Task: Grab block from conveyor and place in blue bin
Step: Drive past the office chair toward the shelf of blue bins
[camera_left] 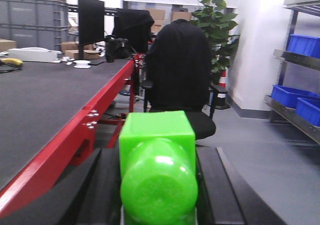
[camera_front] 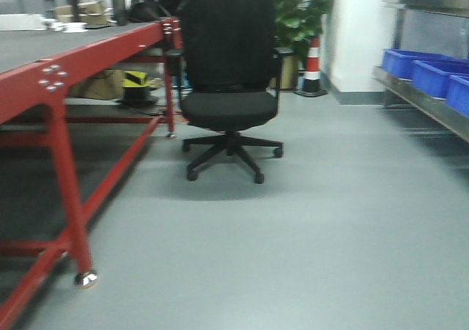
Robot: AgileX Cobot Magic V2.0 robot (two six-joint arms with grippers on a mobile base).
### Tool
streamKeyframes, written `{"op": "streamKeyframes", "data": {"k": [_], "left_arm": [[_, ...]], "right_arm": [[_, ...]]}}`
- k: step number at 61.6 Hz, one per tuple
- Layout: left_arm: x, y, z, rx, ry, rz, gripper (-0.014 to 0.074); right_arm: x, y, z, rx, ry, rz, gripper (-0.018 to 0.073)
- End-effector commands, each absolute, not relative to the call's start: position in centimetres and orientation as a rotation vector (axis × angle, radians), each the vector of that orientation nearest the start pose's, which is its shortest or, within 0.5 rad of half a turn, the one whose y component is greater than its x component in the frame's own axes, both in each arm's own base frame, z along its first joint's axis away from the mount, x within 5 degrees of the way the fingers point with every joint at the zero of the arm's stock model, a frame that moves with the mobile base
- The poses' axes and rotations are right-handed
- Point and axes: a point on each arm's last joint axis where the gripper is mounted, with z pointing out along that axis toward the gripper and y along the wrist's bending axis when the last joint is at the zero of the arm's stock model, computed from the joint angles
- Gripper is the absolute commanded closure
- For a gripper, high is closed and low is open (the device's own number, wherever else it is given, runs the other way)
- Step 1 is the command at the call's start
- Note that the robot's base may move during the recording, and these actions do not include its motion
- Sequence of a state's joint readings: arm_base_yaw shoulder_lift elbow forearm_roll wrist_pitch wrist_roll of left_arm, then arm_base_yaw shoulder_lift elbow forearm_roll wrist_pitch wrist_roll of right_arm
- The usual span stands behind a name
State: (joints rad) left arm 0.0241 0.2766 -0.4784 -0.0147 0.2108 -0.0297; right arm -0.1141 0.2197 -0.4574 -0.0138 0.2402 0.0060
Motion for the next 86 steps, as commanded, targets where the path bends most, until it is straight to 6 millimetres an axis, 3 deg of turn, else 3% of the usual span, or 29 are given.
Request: {"op": "streamKeyframes", "data": {"k": [1, 86], "left_arm": [[6.27, 0.14, 33.85, -0.054, 1.47, -0.021, 0.0707], [6.27, 0.14, 33.85, -0.054, 1.47, -0.021, 0.0707]], "right_arm": [[5.2, -0.63, 33.54, 0.07, 1.451, -0.113, 0.0721], [5.2, -0.63, 33.54, 0.07, 1.451, -0.113, 0.0721]]}}
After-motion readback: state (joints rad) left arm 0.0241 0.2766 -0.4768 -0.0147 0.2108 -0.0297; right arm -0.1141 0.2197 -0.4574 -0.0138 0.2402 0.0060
